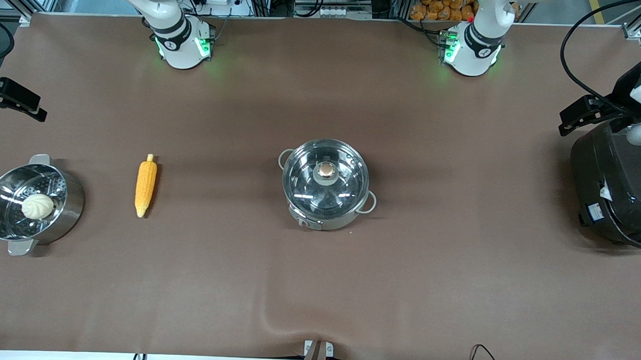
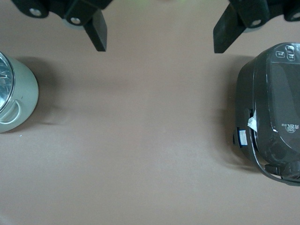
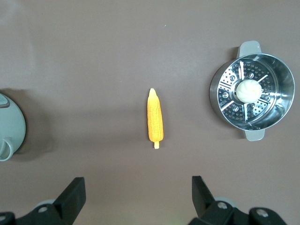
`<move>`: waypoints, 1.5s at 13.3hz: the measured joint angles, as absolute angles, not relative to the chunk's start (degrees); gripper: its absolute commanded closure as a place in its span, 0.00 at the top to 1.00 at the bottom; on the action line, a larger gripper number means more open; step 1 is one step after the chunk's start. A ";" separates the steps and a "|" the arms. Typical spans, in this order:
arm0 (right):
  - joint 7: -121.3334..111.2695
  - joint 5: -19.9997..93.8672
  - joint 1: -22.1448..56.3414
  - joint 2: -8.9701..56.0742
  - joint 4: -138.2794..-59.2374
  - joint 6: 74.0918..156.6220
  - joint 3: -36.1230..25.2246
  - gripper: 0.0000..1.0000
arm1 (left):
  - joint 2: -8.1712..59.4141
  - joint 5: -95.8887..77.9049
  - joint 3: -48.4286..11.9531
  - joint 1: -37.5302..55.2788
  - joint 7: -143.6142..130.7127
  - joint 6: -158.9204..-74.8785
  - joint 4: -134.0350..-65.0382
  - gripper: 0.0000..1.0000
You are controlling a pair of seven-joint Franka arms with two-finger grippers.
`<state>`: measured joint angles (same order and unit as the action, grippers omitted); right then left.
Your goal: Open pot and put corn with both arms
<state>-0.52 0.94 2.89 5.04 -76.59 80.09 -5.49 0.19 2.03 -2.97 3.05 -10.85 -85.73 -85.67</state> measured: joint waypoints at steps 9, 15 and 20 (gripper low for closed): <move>-0.51 0.96 2.88 5.11 -76.70 80.03 -5.51 1.00 | 3.30 2.05 -5.49 7.45 -15.85 -87.56 -85.49 1.00; -0.53 0.96 2.82 5.58 -87.38 91.86 -5.60 1.00 | 16.97 2.08 -7.62 23.26 -35.21 -100.41 -81.86 1.00; -6.92 0.92 0.05 6.22 -103.21 109.43 -5.78 1.00 | 27.63 2.08 -7.44 30.67 -46.90 -109.45 -77.12 1.00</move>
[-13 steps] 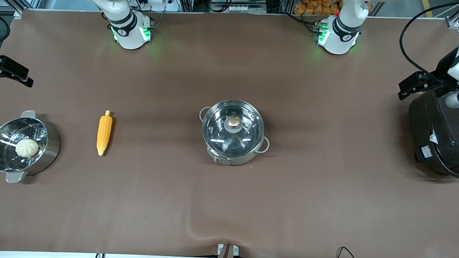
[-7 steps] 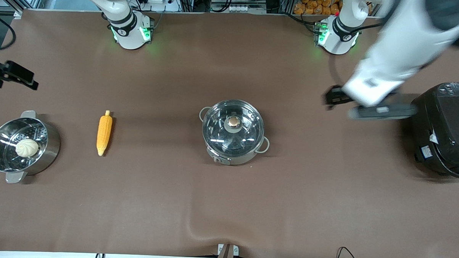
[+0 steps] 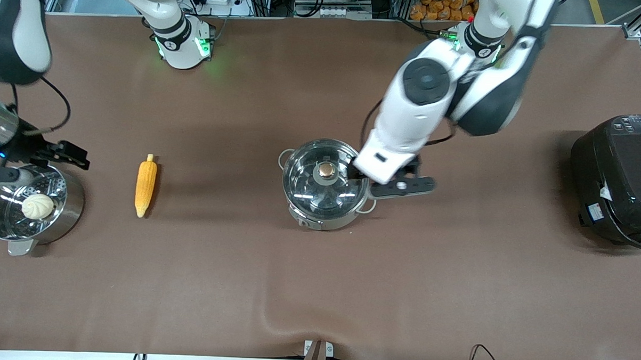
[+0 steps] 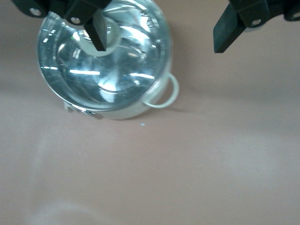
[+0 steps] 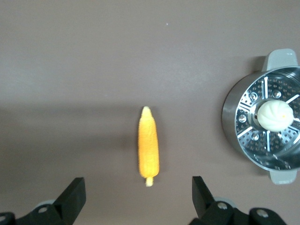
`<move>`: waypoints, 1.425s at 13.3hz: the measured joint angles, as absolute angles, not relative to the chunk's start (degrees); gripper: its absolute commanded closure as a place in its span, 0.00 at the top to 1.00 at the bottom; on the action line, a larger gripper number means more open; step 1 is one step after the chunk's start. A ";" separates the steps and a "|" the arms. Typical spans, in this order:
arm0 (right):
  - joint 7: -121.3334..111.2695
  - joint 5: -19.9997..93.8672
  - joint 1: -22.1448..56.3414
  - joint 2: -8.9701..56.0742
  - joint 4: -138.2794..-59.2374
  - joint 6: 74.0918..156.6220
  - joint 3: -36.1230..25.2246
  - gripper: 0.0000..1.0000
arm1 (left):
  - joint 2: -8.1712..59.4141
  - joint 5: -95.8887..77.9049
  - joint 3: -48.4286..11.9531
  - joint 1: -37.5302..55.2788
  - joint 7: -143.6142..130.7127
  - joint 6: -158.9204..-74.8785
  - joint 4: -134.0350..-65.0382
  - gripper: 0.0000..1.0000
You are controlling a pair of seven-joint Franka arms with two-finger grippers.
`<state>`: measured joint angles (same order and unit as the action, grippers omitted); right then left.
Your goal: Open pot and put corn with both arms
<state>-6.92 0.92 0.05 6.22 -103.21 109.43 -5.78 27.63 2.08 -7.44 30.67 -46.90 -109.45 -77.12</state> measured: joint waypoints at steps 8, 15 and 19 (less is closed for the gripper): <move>-12.06 0.92 -3.10 8.35 -125.18 134.67 -5.27 1.00 | 33.10 2.08 -7.28 38.04 -51.07 -110.07 -76.17 1.00; -11.93 0.97 2.00 16.60 -129.72 144.70 -4.69 1.00 | 36.55 2.09 -6.95 38.95 -51.54 -111.80 -76.11 0.98; -11.88 1.01 1.82 18.53 -129.99 145.71 -5.16 0.99 | 37.13 2.09 -6.95 39.19 -51.55 -112.28 -75.95 0.90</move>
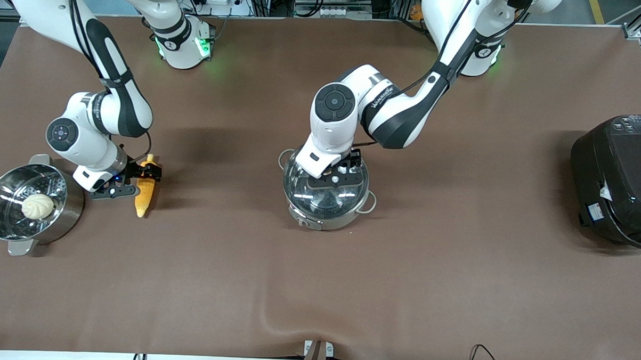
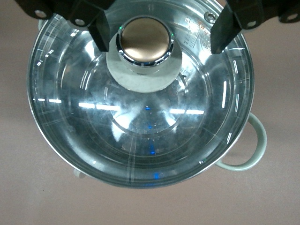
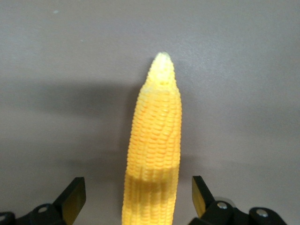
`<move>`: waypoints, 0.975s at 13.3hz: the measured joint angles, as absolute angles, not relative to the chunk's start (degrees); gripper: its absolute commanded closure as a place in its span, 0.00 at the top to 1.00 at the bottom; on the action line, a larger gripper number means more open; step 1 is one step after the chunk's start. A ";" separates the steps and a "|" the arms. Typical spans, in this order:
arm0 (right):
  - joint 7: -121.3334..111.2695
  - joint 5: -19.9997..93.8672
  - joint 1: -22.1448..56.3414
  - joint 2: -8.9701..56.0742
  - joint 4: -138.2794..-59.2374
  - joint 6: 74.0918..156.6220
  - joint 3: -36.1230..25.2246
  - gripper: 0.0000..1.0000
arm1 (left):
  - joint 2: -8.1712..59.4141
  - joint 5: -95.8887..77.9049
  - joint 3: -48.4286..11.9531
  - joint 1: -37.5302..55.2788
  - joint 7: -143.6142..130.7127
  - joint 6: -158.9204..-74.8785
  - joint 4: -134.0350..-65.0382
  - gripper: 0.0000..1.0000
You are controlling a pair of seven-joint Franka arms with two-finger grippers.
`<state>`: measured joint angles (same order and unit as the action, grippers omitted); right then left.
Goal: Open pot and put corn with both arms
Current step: 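Grasp the lid knob with the left gripper while the right gripper grasps the corn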
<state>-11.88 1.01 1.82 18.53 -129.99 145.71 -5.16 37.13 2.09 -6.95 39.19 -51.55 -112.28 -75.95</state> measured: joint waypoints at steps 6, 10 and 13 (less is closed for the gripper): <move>-10.97 1.29 1.57 23.75 -130.30 150.52 -5.21 0.41 | 37.19 2.09 -6.72 39.19 -51.64 -112.72 -75.75 0.82; -8.55 1.39 1.80 22.35 -129.65 147.83 -5.05 0.00 | 37.37 2.09 -6.59 39.21 -51.85 -113.37 -75.73 0.77; -6.85 1.42 2.80 19.12 -127.64 140.53 -4.90 0.02 | 37.74 2.09 -6.60 39.53 -52.13 -113.40 -75.73 0.63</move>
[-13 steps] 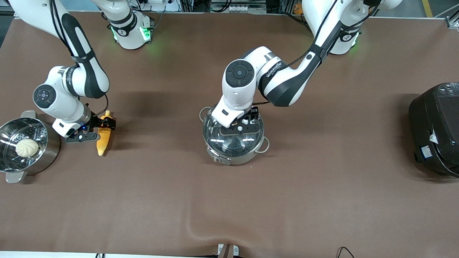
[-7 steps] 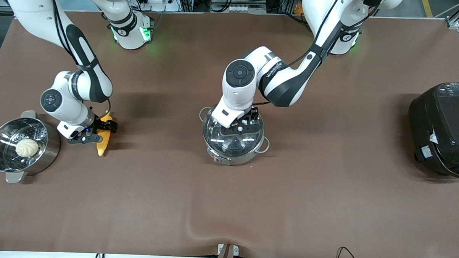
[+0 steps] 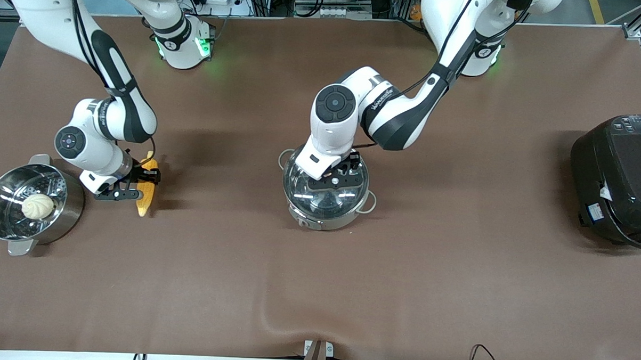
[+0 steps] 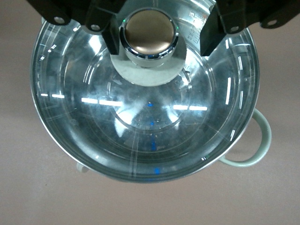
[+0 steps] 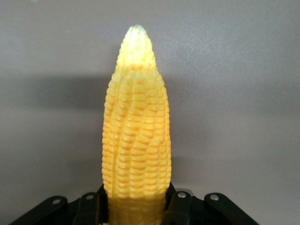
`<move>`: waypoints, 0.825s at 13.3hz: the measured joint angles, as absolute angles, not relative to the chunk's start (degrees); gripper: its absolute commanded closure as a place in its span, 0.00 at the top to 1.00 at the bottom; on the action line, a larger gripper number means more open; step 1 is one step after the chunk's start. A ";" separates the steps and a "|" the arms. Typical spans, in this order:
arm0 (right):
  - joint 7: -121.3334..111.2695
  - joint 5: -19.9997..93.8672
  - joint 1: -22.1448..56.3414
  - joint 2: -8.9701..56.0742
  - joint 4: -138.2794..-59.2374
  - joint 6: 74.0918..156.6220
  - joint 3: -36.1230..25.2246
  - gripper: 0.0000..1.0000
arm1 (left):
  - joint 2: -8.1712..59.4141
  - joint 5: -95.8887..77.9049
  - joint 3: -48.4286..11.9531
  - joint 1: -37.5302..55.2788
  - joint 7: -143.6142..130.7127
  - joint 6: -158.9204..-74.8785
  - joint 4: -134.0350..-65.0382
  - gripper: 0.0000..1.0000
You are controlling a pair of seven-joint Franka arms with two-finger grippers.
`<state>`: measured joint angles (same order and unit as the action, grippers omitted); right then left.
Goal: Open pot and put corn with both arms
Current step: 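Grasp the lid knob with the left gripper while the right gripper grasps the corn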
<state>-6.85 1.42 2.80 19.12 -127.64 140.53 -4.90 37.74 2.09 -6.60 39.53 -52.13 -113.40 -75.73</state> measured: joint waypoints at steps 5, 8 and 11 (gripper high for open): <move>-0.14 2.13 6.33 13.58 -117.38 123.32 -4.50 0.00 | 37.82 2.09 -6.64 39.90 -52.58 -114.21 -75.48 0.00; 1.42 2.22 8.01 13.37 -108.97 112.40 -4.35 0.00 | 37.76 2.09 -6.59 39.87 -52.91 -114.08 -75.29 0.00; 1.43 2.30 8.30 13.33 -103.07 105.78 -4.35 0.00 | 34.88 2.10 -6.31 39.26 -52.91 -108.95 -73.59 0.00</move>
<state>1.43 2.30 8.30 13.33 -103.07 105.78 -4.35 34.88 2.10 -6.31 39.26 -52.91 -108.95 -73.59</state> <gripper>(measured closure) 0.996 0.502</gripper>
